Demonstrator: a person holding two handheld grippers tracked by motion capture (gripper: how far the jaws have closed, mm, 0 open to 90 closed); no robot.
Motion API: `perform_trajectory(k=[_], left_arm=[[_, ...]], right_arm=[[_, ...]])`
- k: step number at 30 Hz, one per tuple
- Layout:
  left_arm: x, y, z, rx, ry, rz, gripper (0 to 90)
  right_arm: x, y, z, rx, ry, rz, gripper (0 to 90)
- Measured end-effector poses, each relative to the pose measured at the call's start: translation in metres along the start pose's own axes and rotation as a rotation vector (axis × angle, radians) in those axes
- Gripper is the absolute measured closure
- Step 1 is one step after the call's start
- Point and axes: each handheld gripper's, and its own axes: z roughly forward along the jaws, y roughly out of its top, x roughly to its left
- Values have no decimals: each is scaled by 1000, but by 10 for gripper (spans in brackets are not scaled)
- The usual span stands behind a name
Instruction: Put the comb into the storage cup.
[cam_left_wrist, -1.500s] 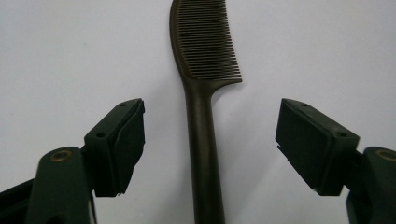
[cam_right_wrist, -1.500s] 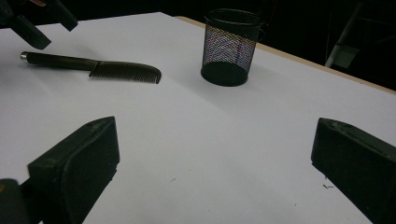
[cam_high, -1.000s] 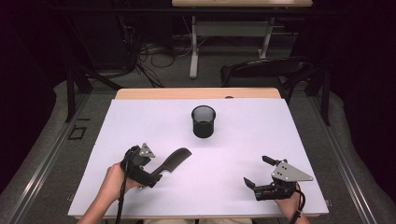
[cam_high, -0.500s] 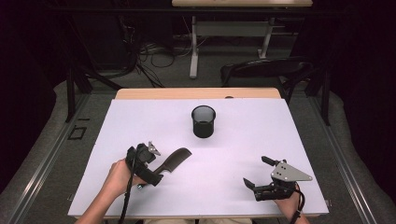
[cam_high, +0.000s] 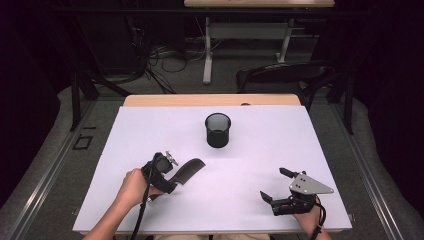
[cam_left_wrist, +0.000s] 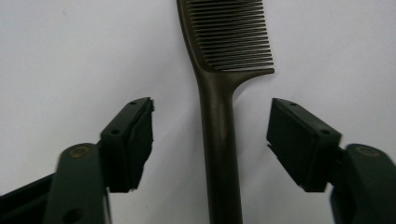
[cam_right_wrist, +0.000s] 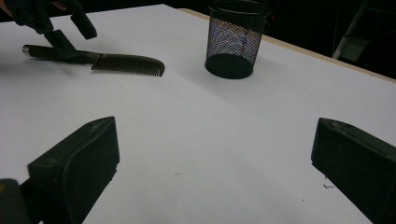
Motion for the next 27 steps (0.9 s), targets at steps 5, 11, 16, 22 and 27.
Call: perform_trajectory(k=[5, 11, 16, 22, 27], left_arm=[[0, 4, 4, 24, -5, 2, 470], [4, 6, 10, 49, -28, -27, 549], [7, 7, 15, 69, -49, -34, 575], [9, 6, 16, 69, -81, -47, 661], [9, 5, 17, 65, -84, -69, 707]], right_arm=[[0, 0, 0, 2, 2, 6, 7], [1, 0, 0, 3, 6, 2, 7], [0, 0, 0, 3, 6, -2, 7], [0, 0, 1, 8, 10, 0, 7], [0, 0, 1, 13, 13, 0, 7]])
